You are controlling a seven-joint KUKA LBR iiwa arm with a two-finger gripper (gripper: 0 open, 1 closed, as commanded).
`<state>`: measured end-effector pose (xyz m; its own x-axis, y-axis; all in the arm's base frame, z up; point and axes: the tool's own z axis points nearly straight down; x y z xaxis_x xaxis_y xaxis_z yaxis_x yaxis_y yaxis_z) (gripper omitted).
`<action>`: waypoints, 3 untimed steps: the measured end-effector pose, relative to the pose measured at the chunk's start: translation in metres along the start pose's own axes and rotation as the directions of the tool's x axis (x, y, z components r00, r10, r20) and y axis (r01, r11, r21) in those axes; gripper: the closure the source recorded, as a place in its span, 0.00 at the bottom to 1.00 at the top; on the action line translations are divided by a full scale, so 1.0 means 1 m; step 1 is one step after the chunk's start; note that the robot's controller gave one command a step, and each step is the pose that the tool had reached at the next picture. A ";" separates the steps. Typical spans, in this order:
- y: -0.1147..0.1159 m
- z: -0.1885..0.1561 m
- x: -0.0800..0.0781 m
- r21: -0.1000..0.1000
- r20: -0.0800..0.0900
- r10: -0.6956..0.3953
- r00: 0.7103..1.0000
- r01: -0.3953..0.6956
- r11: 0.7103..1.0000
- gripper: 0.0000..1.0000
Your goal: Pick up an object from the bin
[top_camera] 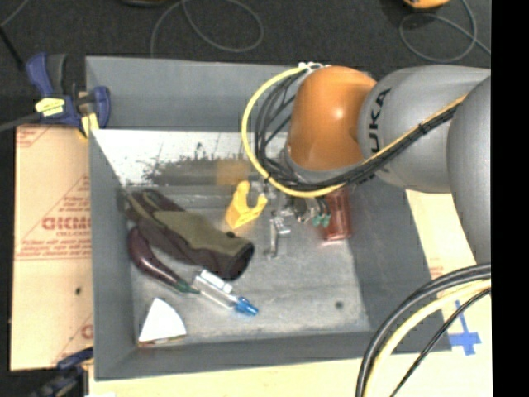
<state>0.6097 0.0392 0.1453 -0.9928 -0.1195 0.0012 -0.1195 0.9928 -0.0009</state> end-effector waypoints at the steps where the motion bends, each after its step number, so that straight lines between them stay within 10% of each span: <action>1: 0.012 -0.010 -0.006 -0.001 0.013 -0.025 1.000 0.025 1.000 0.00; 2: 0.060 0.052 -0.018 -0.010 0.028 0.290 0.957 -0.289 0.957 0.00; 3: 0.064 0.075 -0.022 -0.003 0.021 0.115 0.993 -0.115 0.993 1.00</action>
Offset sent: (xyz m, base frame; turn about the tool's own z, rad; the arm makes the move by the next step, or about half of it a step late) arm 0.0026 0.0731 -0.0753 0.3081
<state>0.6239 0.1050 0.0707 -0.9998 -0.0043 -0.0195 -0.0043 1.0000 0.0023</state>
